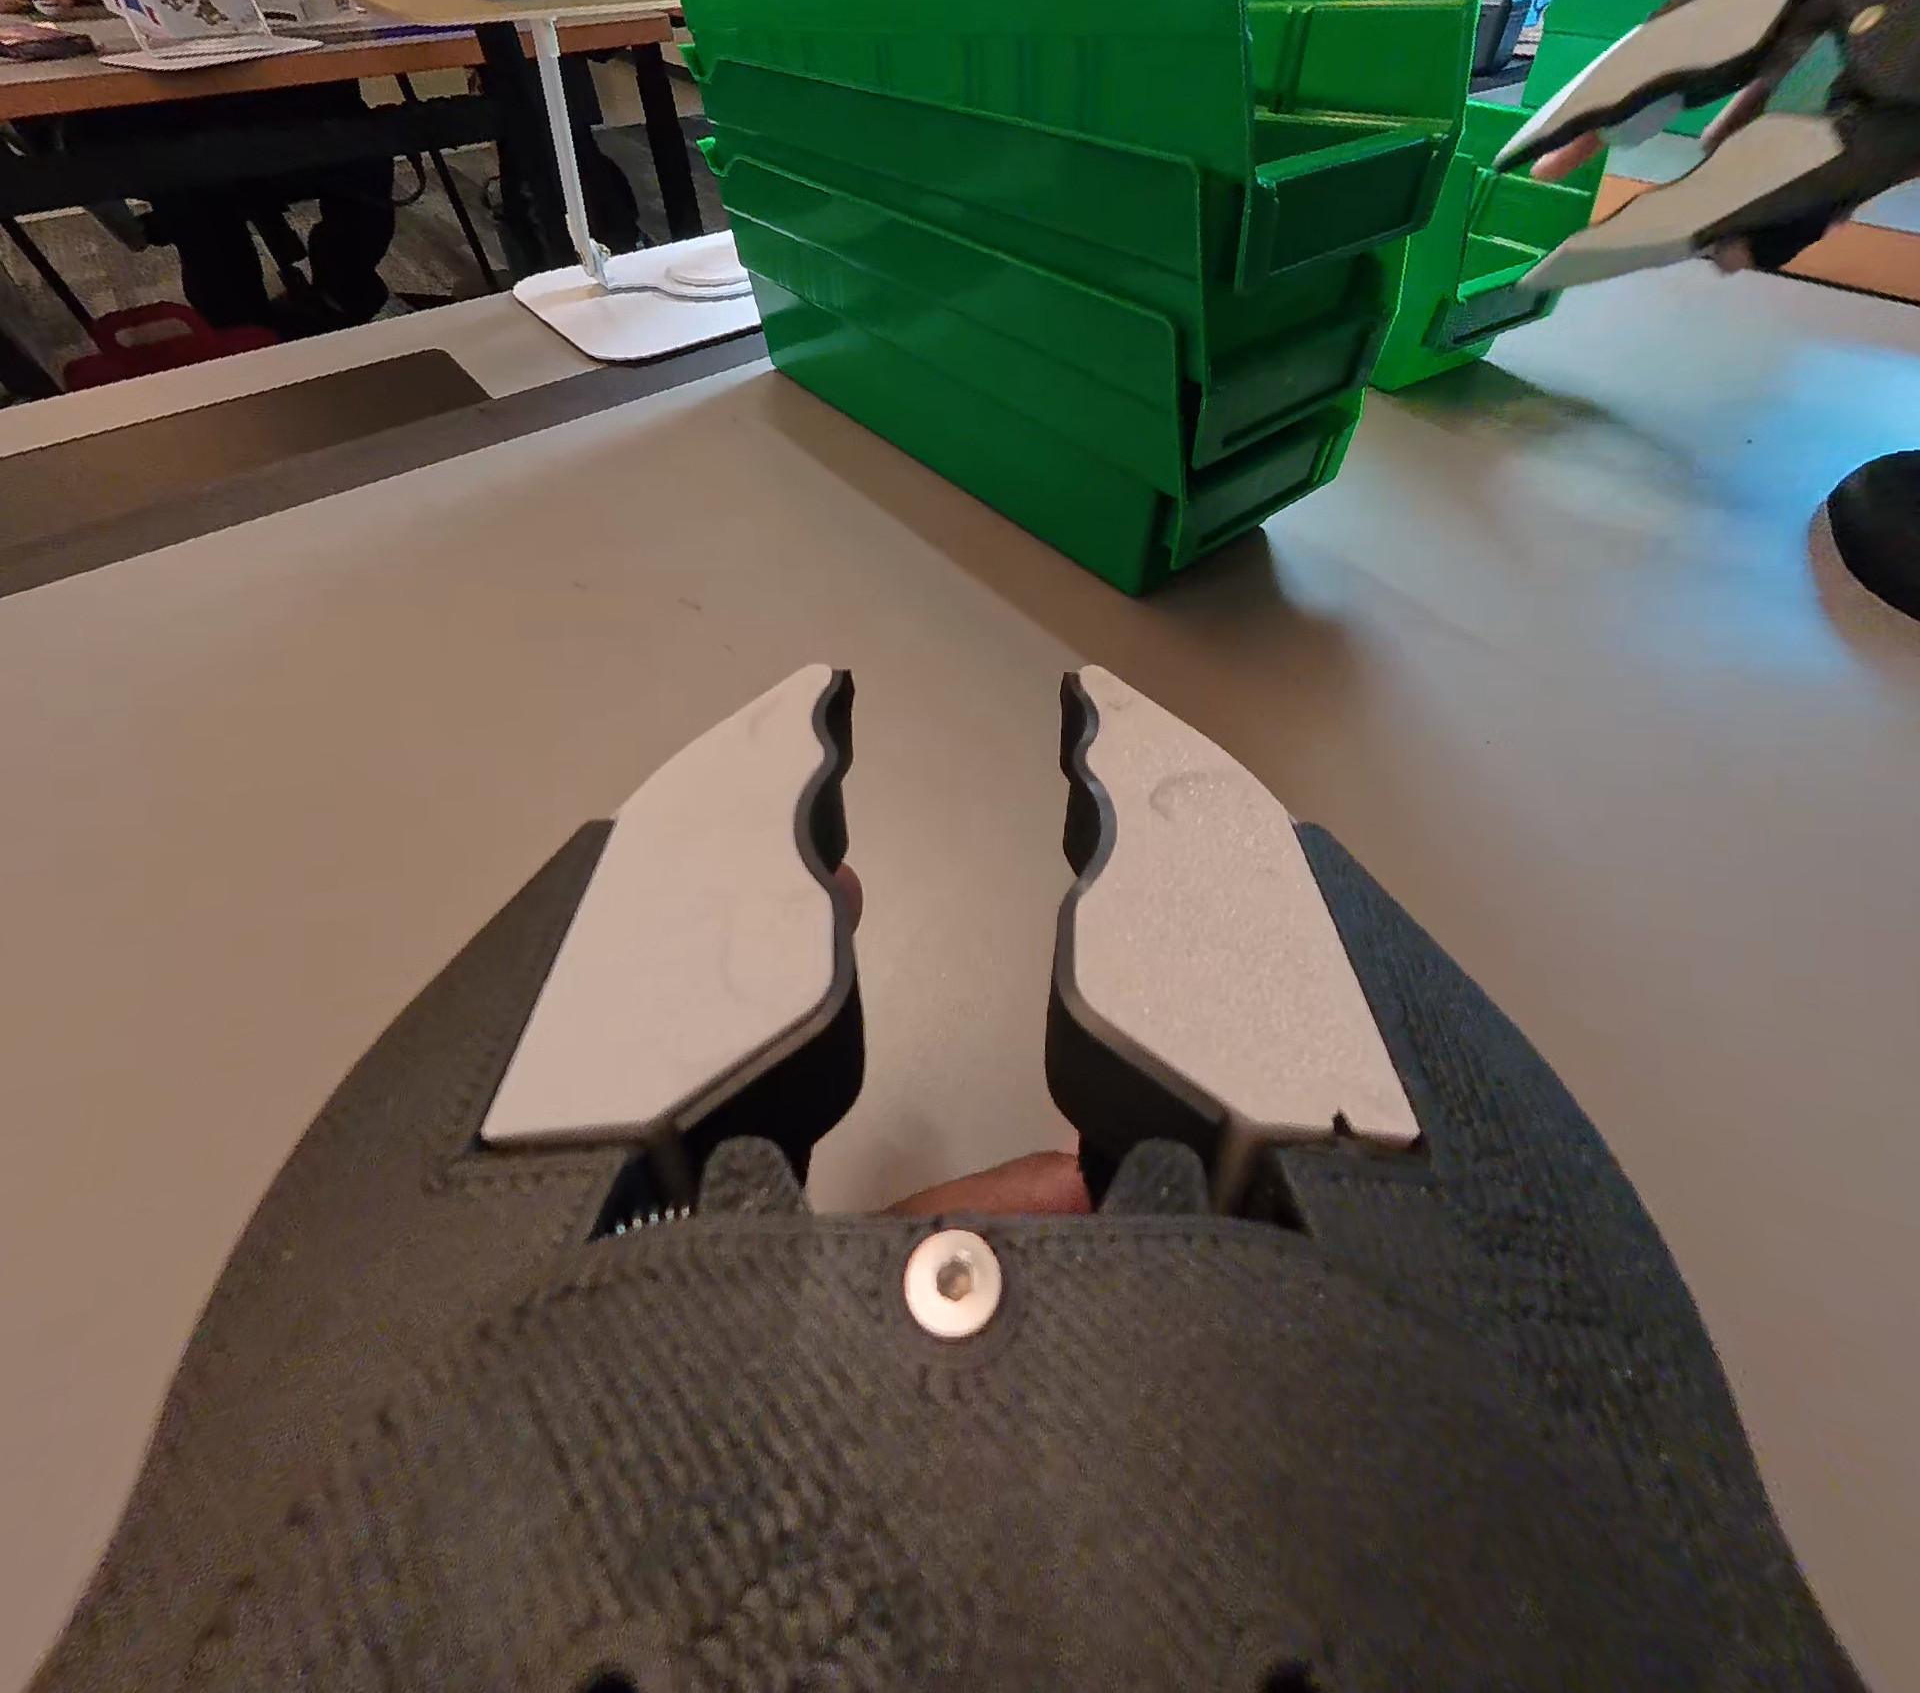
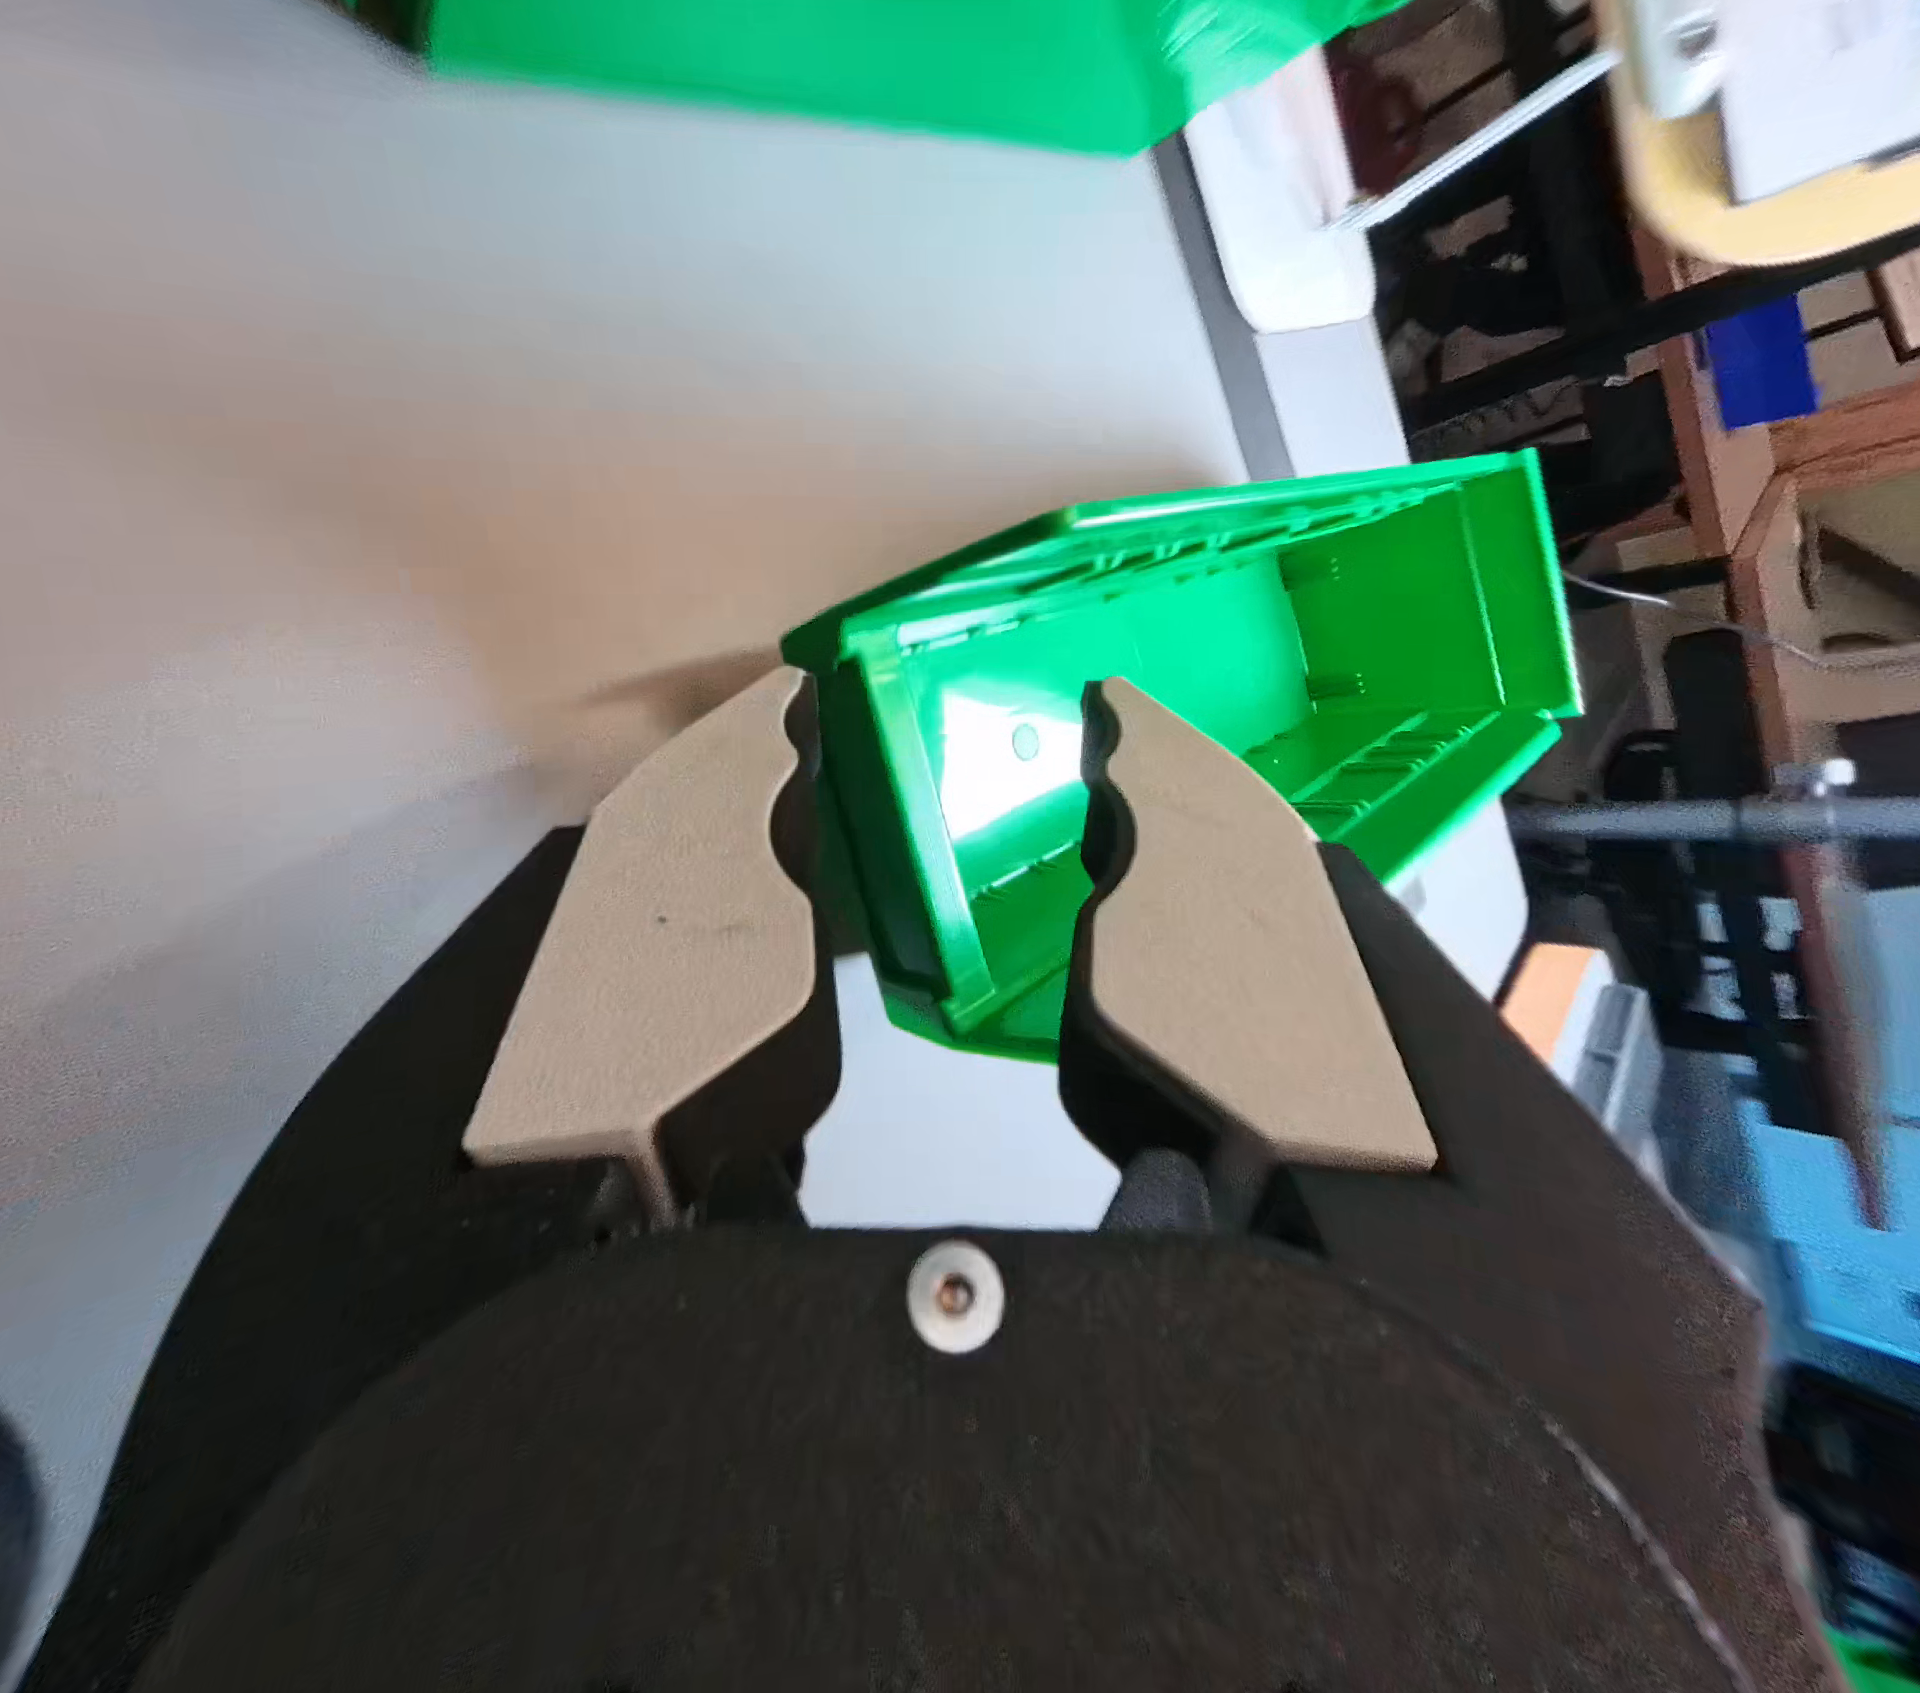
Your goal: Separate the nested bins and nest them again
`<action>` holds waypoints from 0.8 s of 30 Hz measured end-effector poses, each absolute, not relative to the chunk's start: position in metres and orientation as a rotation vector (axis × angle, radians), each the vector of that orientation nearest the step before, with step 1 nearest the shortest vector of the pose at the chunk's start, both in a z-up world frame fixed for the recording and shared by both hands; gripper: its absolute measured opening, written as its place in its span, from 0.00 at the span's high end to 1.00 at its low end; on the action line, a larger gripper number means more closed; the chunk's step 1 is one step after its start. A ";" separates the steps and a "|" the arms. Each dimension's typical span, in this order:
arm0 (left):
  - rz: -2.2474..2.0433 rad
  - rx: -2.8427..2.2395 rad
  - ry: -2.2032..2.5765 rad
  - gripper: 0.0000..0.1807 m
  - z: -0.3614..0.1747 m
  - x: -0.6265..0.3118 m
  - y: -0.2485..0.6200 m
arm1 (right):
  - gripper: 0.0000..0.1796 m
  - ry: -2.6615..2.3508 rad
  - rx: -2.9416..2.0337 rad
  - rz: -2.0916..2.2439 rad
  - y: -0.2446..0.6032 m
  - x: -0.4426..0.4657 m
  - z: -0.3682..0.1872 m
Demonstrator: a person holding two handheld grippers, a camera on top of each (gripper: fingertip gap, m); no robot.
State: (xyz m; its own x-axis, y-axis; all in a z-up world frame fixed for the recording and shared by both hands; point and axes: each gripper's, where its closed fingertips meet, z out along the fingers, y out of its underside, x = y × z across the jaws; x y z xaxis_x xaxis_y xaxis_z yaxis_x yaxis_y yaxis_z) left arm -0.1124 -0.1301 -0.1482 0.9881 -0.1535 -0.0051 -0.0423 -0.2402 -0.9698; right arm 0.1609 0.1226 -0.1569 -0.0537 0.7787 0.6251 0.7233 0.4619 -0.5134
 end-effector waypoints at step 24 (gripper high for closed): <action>0.110 -1.882 0.951 0.74 -0.057 0.020 -0.033 | 0.74 -1.050 -1.438 0.831 0.013 0.216 -0.132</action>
